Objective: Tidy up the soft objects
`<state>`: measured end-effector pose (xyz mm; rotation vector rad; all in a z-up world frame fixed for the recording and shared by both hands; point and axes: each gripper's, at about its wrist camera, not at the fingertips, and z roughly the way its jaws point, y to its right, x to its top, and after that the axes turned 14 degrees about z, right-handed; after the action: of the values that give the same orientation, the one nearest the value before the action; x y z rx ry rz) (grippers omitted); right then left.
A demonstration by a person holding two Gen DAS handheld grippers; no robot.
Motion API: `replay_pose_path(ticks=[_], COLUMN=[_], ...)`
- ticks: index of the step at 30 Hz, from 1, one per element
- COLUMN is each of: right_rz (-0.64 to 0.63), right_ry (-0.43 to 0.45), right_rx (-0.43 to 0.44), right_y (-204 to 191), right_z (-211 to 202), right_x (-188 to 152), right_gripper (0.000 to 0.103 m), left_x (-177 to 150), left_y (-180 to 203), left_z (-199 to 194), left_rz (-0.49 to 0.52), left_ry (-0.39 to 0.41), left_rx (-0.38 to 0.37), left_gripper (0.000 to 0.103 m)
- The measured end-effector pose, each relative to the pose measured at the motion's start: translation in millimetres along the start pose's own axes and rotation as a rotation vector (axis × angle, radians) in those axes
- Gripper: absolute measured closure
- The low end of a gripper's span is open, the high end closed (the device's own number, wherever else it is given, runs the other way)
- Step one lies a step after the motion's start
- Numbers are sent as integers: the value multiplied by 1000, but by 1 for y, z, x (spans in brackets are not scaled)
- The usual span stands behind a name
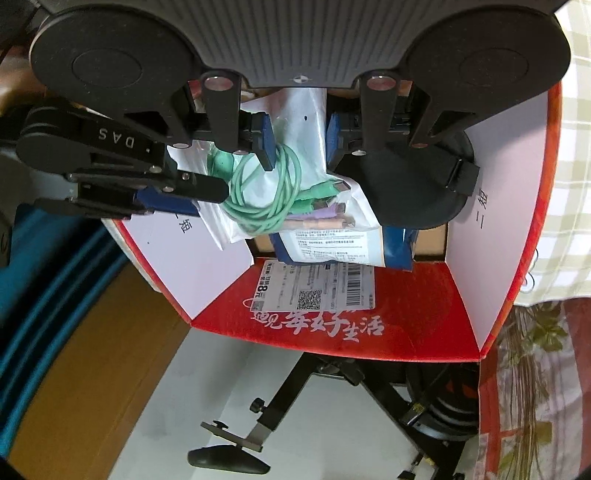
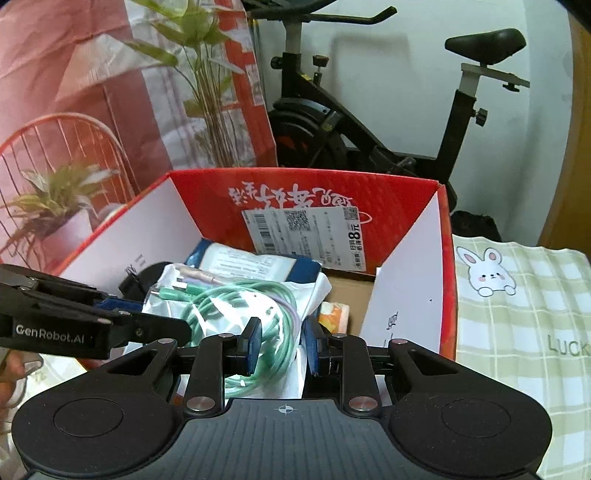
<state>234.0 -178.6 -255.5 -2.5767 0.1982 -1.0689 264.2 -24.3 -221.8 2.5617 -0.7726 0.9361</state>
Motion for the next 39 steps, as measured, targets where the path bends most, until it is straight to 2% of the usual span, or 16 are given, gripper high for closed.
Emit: replay_pose_path(ticks=[3,10,17,22,27,30,33,39], right_rz=[-13,-50,-63,-71,-48,-58,-64,-70], right_ry=[4,40,99,130,156,163,147,80], right_rx=[-8,-7,16,34,57,70,80,90], right_y=[-3,-13,-27,-38,-44,-50,-56,-65], right_z=[-5,-30,-64,-84,-101,-106,-103,-87], right_x=[-1,-3,-14,-32,-52,-66,-80,-104], right_gripper=[71,69,68,68,68,67,61,60], left_x=[0,-3,-13,-34,-61,-75,-87,-109], left_y=[0,-5,0,2,-1,-7,-12,-29], left_z=[-9,-39,-75,-100,-115,-116,-109,-79], left_rz=[17,-9,10,14,18,2,-20,-151], left_ry=[18,65,113,138,131,116,83,47], left_rx=[19,68,100,114,133,113,115,49], left_gripper=[51,33,31,31,31,33,33,37])
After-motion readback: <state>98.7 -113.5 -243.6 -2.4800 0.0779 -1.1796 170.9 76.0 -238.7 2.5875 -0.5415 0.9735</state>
